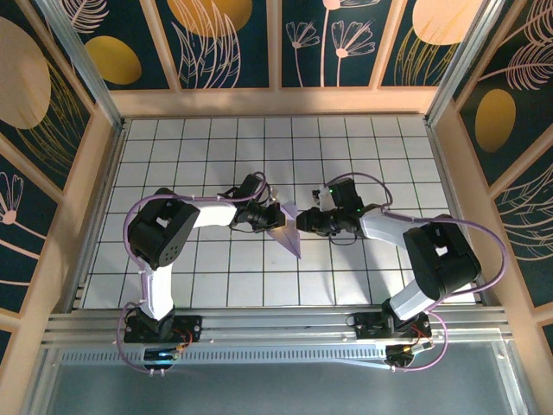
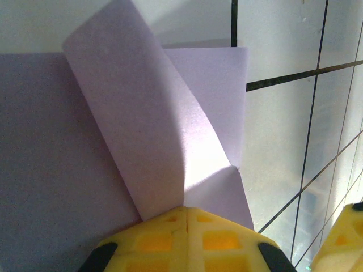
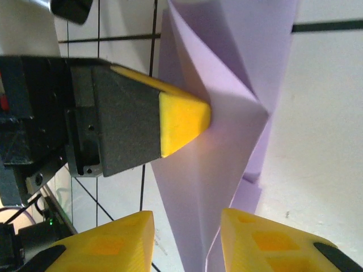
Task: Fold a paper plane with a square sheet of paper (fold left side to right side)
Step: Fourth fold the wing at the center of the table.
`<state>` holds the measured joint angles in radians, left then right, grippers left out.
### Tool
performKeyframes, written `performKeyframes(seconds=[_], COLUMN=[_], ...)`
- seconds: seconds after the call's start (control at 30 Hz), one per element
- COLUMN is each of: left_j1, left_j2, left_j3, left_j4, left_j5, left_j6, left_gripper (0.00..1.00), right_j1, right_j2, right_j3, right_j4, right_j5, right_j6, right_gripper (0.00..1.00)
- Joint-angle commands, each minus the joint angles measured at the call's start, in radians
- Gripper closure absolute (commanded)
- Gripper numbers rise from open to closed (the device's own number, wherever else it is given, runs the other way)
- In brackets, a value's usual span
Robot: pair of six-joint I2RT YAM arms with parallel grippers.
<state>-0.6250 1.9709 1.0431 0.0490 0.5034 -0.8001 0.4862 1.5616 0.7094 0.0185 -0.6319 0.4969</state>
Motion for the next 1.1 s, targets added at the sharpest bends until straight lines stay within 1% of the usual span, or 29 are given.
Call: performKeyframes(seconds=[0.0, 0.13, 0.37, 0.53, 0.7, 0.97, 1.0, 1.07], left_j1=[0.001, 0.0, 0.0, 0.001, 0.0, -0.001, 0.001, 0.001], left_j2=[0.025, 0.024, 0.023, 0.02, 0.021, 0.022, 0.021, 0.022], left_j3=[-0.037, -0.036, -0.033, -0.034, -0.034, -0.034, -0.034, -0.035], left_j4=[-0.095, -0.097, -0.101, -0.103, -0.104, -0.103, -0.103, -0.103], left_j5=[-0.08, -0.08, -0.08, -0.084, -0.085, -0.086, -0.086, -0.086], left_j6=[0.016, 0.016, 0.017, 0.016, 0.018, 0.017, 0.017, 0.018], left_gripper=[1.0, 1.0, 1.0, 1.0, 1.0, 1.0, 1.0, 1.0], right_j1=[0.018, 0.037, 0.049, 0.046, 0.045, 0.055, 0.074, 0.081], right_j2=[0.029, 0.05, 0.074, 0.061, 0.048, 0.086, 0.093, 0.105], right_j3=[-0.012, -0.013, -0.008, -0.011, -0.017, -0.013, -0.011, -0.009], right_j4=[0.013, 0.031, 0.033, 0.0, -0.008, -0.004, 0.001, 0.013], right_j5=[-0.038, -0.051, -0.033, 0.024, 0.04, 0.006, 0.003, -0.001], right_j6=[0.027, 0.044, 0.054, 0.045, 0.045, 0.043, 0.047, 0.054], right_gripper=[0.64, 0.65, 0.65, 0.64, 0.63, 0.63, 0.63, 0.63])
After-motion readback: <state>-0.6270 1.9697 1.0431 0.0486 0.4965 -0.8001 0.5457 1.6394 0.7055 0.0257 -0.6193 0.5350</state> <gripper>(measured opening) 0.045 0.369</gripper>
